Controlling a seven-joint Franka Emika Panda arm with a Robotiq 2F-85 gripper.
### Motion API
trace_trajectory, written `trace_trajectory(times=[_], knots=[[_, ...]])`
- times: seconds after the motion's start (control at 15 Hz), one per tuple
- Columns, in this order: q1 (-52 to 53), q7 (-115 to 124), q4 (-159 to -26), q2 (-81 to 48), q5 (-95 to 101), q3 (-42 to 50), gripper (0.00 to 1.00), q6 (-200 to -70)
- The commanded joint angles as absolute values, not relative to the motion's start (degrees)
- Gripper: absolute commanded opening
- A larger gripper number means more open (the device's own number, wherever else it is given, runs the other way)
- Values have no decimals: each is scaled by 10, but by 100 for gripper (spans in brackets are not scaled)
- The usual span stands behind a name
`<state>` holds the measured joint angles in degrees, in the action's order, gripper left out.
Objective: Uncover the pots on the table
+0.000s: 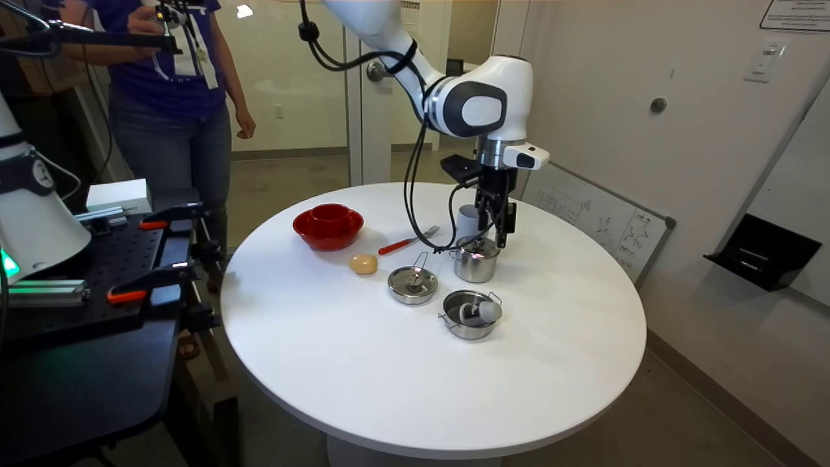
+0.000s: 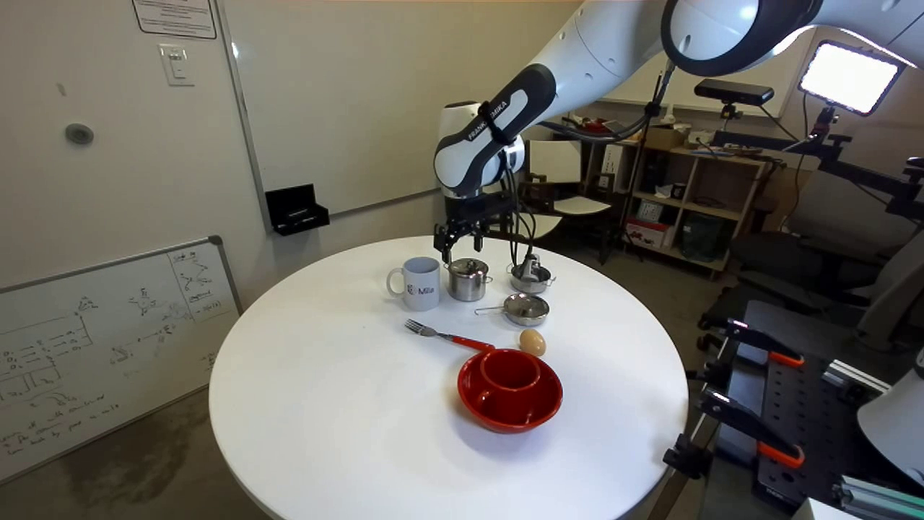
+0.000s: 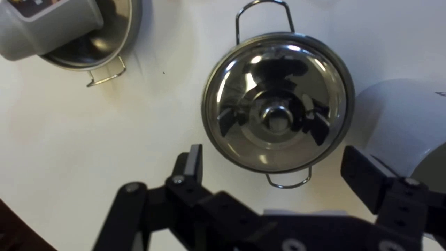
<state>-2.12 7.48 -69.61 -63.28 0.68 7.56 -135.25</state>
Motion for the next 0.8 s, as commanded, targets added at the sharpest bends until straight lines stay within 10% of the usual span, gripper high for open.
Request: trace_trajectory(times=[0.0,0.73], knots=[[-13,106,-703,-622,14,84,100,-1345],[-12,145,-771,-577,8,88,98,-1360]])
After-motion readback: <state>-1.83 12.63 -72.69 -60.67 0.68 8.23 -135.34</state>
